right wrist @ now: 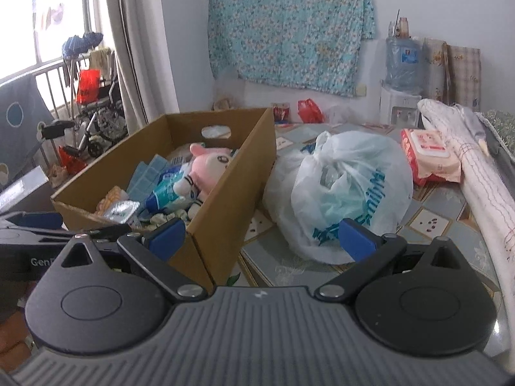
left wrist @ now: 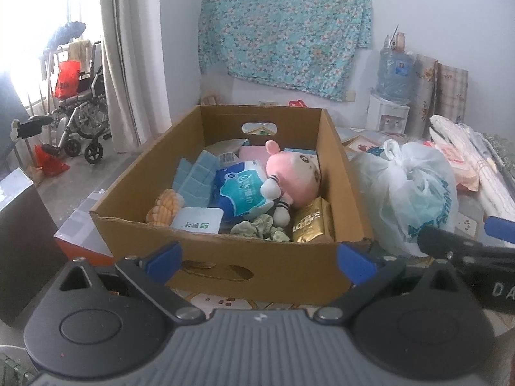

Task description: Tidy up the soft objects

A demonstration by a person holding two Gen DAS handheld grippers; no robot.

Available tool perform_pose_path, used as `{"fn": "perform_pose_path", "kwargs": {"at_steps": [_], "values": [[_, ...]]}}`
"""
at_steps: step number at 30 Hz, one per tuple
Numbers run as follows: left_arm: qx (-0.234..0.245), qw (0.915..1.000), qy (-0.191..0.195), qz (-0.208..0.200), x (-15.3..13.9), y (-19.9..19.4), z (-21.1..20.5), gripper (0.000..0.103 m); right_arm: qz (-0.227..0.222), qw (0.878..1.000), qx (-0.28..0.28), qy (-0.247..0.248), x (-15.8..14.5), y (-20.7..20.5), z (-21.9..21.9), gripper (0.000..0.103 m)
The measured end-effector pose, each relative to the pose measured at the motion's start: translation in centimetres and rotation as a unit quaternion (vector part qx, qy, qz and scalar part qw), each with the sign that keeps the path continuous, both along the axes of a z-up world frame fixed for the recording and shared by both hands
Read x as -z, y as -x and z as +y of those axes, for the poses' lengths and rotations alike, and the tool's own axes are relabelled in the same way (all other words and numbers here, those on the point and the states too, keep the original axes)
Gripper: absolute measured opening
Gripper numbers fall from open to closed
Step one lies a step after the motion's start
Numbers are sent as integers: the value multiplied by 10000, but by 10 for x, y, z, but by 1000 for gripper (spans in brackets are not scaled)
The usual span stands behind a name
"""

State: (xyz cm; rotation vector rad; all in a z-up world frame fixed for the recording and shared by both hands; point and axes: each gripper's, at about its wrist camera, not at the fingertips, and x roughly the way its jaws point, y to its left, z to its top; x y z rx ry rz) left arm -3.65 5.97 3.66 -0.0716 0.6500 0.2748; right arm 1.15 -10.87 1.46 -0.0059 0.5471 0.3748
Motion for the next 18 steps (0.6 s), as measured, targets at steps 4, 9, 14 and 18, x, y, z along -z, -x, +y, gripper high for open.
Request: {"fn": "perform_pose_path", "kwargs": {"at_steps": [4, 9, 14, 18], "values": [[-20, 10000, 29, 52, 0, 1, 3, 103, 105, 9999, 18, 8, 3, -4, 2, 102], [-70, 10000, -31, 55, 0, 1, 5, 103, 193, 9998, 17, 12, 6, -7, 5, 102], [-85, 9999, -42, 92, 1, -1, 7, 103, 248, 9997, -6, 12, 7, -11, 8, 102], [-97, 9998, -85, 128, 3, -3, 8, 103, 244, 9997, 6, 67, 9, -12, 9, 102]]}}
